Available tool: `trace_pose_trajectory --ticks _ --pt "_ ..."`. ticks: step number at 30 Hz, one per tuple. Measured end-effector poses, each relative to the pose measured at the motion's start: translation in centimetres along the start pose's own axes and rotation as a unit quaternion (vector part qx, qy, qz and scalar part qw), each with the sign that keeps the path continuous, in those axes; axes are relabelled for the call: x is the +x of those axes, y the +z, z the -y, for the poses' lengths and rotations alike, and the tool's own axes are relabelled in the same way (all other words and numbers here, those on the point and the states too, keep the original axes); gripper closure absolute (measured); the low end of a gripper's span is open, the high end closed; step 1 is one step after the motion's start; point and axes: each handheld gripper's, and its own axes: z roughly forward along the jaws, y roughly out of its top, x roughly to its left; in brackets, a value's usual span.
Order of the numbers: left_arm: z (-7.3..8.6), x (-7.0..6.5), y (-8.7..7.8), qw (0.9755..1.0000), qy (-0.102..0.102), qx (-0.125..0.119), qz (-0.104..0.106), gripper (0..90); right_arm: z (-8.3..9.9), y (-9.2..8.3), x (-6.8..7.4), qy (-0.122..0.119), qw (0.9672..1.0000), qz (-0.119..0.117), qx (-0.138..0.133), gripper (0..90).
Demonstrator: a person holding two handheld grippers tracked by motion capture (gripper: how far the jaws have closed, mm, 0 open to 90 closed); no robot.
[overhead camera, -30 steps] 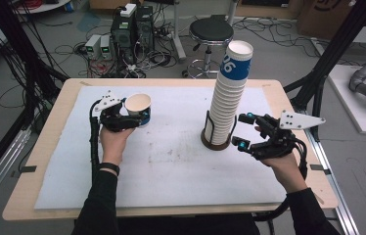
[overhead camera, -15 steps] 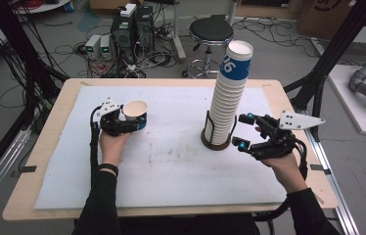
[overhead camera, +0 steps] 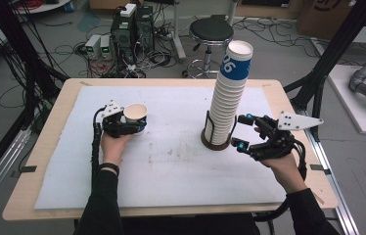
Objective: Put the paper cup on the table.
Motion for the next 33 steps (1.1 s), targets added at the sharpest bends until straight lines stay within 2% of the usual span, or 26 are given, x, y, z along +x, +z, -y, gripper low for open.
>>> trace_pose_trajectory --ticks 12,22,33 --pt "-0.20 -0.20 -0.36 0.9998 0.001 0.020 -0.005 18.5 -0.03 -0.06 0.02 -0.001 1.0000 0.003 -0.003 19.2" --pt "0.08 -0.11 -0.66 0.9998 -0.005 0.016 -0.009 18.1 -0.02 -0.01 -0.04 -0.002 1.0000 0.002 -0.003 19.2" --pt "0.17 -0.11 -0.92 0.9998 -0.002 0.018 -0.012 18.0 -0.04 0.06 0.00 -0.002 1.0000 0.002 -0.004 19.2"
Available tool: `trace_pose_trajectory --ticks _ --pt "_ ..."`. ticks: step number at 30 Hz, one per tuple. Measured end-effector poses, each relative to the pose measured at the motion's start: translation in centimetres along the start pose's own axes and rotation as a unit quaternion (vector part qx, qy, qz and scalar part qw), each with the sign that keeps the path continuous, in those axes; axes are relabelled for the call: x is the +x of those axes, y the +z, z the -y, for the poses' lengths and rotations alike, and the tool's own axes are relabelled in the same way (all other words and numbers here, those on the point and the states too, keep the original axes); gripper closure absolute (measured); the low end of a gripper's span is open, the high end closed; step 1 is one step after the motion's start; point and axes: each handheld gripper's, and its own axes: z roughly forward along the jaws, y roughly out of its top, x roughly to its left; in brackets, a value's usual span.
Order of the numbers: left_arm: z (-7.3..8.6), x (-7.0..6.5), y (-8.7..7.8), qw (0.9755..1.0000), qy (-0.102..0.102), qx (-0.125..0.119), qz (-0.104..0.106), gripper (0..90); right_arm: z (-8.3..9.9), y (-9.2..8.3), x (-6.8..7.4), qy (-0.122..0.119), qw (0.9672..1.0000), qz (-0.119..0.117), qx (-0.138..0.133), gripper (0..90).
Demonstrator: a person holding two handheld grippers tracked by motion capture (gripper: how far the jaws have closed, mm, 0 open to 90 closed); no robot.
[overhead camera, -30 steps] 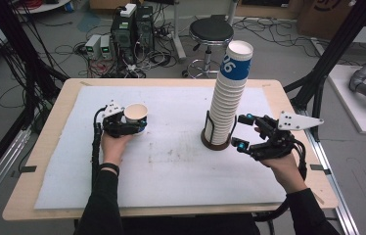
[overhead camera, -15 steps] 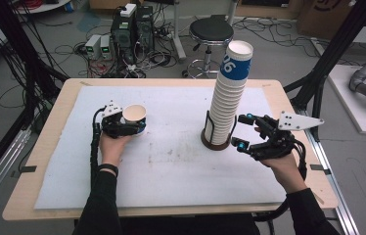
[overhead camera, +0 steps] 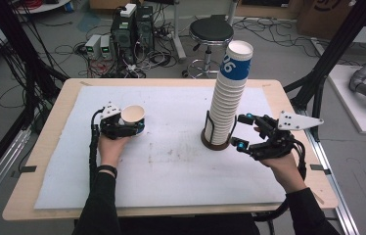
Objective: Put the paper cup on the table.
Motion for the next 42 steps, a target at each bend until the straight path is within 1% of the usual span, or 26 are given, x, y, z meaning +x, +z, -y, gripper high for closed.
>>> trace_pose_trajectory --ticks 9,11,12,14,15,17,19,22,24,25,28,31,32,34,35,36,37,39,42 --pt "-0.1 -0.2 -0.1 1.0000 0.000 0.003 0.001 17.8 0.0 0.0 0.0 -0.002 1.0000 0.000 -0.003 19.2" --pt "-0.1 -0.3 -0.1 1.0000 0.004 0.004 0.001 16.9 0.0 0.0 0.0 -0.002 1.0000 0.000 -0.003 19.2" --pt "-0.1 -0.3 -0.1 1.0000 0.001 0.003 0.004 16.5 0.0 0.0 0.0 -0.002 1.0000 0.000 -0.003 19.2" --pt "-0.2 -0.4 -0.1 1.0000 -0.002 0.004 0.002 13.5 0.0 0.0 0.0 -0.002 1.0000 0.000 -0.003 19.2" --pt "-0.2 -0.5 -0.1 1.0000 -0.003 0.004 0.004 12.6 0.0 0.0 0.0 -0.002 1.0000 0.000 -0.003 19.2" --pt "-0.3 -0.6 -0.1 1.0000 -0.002 0.008 0.002 10.2 0.0 0.0 0.0 -0.002 1.0000 -0.001 -0.003 19.2" --pt "-0.3 -0.7 -0.2 0.9999 -0.007 0.011 -0.001 6.7 0.0 0.0 0.0 -0.002 1.0000 -0.001 -0.003 19.2" --pt "-0.4 -0.7 -0.4 0.9998 -0.008 0.016 -0.010 5.9 0.0 -0.1 0.0 -0.002 1.0000 0.000 -0.005 19.2" --pt "-0.4 -0.7 -0.6 0.9997 -0.013 0.017 -0.015 3.4 0.0 -0.1 0.0 -0.002 1.0000 -0.001 -0.005 19.2" --pt "-0.4 -0.7 -0.7 0.9997 -0.017 0.016 -0.012 1.9 0.0 -0.1 0.0 -0.002 1.0000 -0.001 -0.005 19.2" --pt "-0.5 -0.8 -1.2 0.9995 -0.026 0.013 -0.012 1.7 0.0 -0.1 0.0 -0.003 1.0000 -0.002 -0.006 19.2" --pt "-0.7 -0.8 -1.5 0.9993 -0.028 0.018 -0.015 1.7 0.0 0.0 0.0 -0.003 1.0000 -0.002 -0.006 19.2" --pt "-0.7 -0.8 -1.7 0.9992 -0.028 0.022 -0.021 1.7 0.0 0.0 0.0 -0.003 1.0000 -0.002 -0.006 19.2" --pt "-0.9 -0.9 -2.0 0.9989 -0.028 0.029 -0.024 1.7 0.0 0.0 0.0 -0.004 1.0000 -0.003 -0.005 19.2" --pt "-1.0 -1.0 -2.2 0.9986 -0.022 0.035 -0.033 1.7 0.0 0.0 0.0 -0.004 1.0000 -0.003 -0.006 19.2" --pt "-1.1 -1.0 -2.4 0.9986 -0.017 0.038 -0.033 1.7 0.0 -0.1 0.0 -0.002 1.0000 -0.001 -0.005 19.2" --pt "-1.2 -1.1 -2.6 0.9987 -0.016 0.038 -0.028 1.7 0.0 -0.1 0.0 -0.002 1.0000 -0.002 -0.006 19.2" --pt "-1.4 -1.3 -3.1 0.9986 -0.009 0.042 -0.032 1.7 0.0 0.0 0.0 -0.002 1.0000 -0.002 -0.005 19.2" --pt "-1.5 -1.4 -3.6 0.9986 -0.004 0.041 -0.033 1.7 0.0 0.0 0.0 -0.002 1.0000 -0.002 -0.004 19.2"
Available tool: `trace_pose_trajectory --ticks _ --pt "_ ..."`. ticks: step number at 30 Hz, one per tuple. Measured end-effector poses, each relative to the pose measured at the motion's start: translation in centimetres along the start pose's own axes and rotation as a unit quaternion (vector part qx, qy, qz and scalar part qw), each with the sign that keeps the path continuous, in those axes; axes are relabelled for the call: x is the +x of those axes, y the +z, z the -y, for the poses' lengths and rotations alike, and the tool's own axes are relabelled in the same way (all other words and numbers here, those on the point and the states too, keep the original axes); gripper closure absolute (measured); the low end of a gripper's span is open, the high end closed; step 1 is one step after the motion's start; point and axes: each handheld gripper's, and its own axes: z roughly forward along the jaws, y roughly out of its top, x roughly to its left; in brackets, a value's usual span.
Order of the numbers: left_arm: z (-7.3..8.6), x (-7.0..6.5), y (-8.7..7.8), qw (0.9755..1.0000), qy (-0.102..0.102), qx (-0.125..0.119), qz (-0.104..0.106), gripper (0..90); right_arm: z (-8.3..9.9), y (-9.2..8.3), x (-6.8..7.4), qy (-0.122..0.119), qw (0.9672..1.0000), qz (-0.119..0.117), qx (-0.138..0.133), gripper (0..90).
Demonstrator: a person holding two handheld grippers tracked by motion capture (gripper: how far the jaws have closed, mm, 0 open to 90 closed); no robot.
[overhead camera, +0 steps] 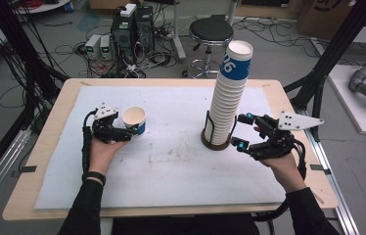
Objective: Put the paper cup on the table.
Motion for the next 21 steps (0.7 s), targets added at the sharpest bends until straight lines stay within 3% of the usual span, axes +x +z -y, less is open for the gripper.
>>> trace_pose_trajectory --ticks 5,12,16,21 --pt "-0.3 -0.4 -1.0 0.9999 0.006 -0.008 0.009 1.7 0.0 0.0 0.0 -0.001 1.0000 0.000 0.000 19.2" --pt "-1.5 -1.6 -3.0 0.9985 0.017 -0.033 0.041 1.7 0.1 0.0 -0.3 0.005 1.0000 -0.004 0.005 19.2" --pt "-2.8 -2.7 -3.8 0.9957 0.024 -0.060 0.067 1.7 0.4 -0.1 -0.6 0.009 0.9999 -0.002 0.010 19.2" --pt "-4.2 -5.1 -3.8 0.9915 0.045 -0.071 0.099 1.7 0.4 -0.6 -0.9 0.007 0.9999 0.007 0.002 19.2"
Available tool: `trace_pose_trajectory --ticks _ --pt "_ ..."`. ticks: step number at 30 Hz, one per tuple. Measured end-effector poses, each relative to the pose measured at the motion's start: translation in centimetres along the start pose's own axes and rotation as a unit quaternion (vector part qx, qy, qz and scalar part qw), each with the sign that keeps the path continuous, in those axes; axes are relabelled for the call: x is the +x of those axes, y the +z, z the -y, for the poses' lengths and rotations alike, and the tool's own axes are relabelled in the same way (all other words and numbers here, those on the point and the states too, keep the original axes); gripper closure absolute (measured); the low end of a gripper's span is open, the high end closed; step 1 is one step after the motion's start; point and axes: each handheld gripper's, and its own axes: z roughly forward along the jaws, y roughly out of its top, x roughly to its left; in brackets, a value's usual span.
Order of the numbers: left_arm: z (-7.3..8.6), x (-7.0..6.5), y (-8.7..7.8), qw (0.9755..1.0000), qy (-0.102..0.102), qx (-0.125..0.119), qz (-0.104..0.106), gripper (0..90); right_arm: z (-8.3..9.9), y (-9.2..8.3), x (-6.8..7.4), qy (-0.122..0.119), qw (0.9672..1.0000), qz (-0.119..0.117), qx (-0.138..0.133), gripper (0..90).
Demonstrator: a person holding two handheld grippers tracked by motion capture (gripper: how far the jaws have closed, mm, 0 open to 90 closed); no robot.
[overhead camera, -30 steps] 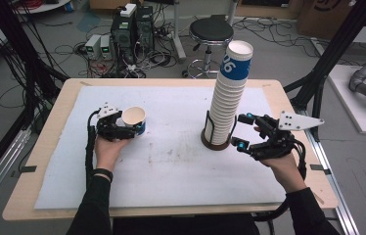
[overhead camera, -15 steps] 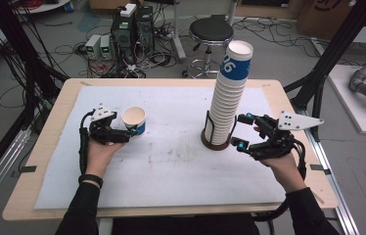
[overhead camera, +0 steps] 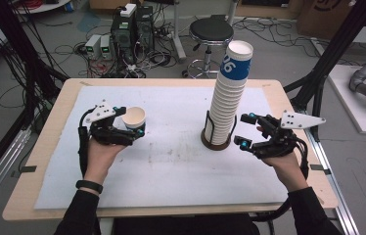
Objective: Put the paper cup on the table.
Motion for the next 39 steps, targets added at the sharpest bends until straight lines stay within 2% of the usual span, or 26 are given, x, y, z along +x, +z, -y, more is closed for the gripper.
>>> trace_pose_trajectory --ticks 5,9,13,18,32,39 --pt "-1.3 -2.1 0.6 0.9990 0.018 -0.014 0.038 1.8 0.0 0.0 0.1 0.001 1.0000 0.000 0.003 19.2" --pt "-2.2 -3.7 1.1 0.9975 0.029 -0.024 0.060 1.7 -0.1 -0.1 0.2 -0.001 1.0000 0.002 0.001 19.2" --pt "-2.8 -4.7 1.4 0.9952 0.030 -0.033 0.087 1.8 -0.1 -0.1 0.1 -0.005 1.0000 0.005 -0.002 19.2" --pt "-3.4 -5.4 1.2 0.9930 0.030 -0.040 0.107 1.8 -0.2 0.1 0.2 -0.005 1.0000 0.006 0.002 19.2" --pt "-4.4 -6.5 0.8 0.9906 0.041 -0.043 0.123 1.8 -0.2 -0.2 0.2 -0.003 0.9999 0.010 0.002 19.2" --pt "-4.4 -6.3 0.8 0.9909 0.041 -0.043 0.121 1.7 -0.2 -0.3 0.2 -0.002 1.0000 0.009 0.003 19.2"
